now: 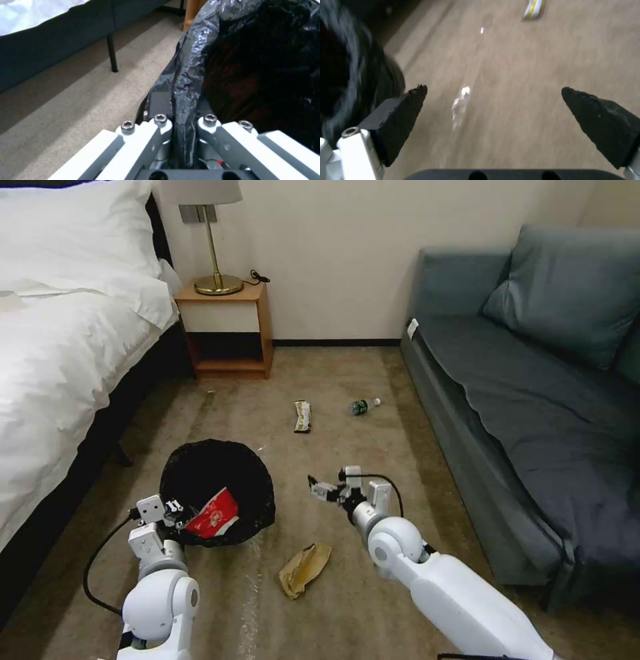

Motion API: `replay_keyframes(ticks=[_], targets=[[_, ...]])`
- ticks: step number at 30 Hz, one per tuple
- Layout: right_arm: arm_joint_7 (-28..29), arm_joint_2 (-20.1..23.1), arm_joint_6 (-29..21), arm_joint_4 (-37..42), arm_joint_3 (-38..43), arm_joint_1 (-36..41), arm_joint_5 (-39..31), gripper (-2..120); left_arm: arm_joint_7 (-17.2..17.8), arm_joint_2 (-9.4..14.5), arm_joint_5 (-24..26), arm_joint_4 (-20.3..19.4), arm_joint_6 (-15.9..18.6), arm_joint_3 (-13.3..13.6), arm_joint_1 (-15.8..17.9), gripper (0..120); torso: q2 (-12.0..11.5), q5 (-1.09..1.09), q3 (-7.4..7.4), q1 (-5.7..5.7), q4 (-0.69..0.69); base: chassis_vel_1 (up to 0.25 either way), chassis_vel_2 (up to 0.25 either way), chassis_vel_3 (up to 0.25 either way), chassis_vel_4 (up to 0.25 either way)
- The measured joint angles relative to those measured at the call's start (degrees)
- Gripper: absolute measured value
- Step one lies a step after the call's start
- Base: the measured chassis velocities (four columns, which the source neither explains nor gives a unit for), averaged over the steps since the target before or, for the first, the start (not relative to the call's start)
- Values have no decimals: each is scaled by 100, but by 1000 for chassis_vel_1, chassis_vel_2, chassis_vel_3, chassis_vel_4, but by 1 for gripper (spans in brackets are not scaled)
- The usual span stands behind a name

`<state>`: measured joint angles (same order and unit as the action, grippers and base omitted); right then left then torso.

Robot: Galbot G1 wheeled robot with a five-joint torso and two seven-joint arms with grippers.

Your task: Pick up the trash bin, then pick up the garbage on the floor and place it into the trash bin.

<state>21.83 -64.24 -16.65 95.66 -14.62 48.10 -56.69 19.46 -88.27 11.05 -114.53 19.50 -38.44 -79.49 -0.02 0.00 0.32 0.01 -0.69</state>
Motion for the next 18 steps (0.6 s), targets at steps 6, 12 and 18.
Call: replay_keyframes(ticks=[6,12,18], targets=[[117,243,-269,94,-334,-37,-483,100,-4,4,2,0,-47,-31,-91,3,0,0,0,0,0,0,0,0,0],[482,387,-412,115,-1028,-389,-1362,100,-19,-29,1,5,-125,-73,-153,3,0,-1,0,0,-1,0,0,0,0],[1162,66,-764,-115,-1624,-686,-2036,100,-25,-74,-7,27,-178,-63,-202,3,0,-1,0,0,0,0,0,0,0]])
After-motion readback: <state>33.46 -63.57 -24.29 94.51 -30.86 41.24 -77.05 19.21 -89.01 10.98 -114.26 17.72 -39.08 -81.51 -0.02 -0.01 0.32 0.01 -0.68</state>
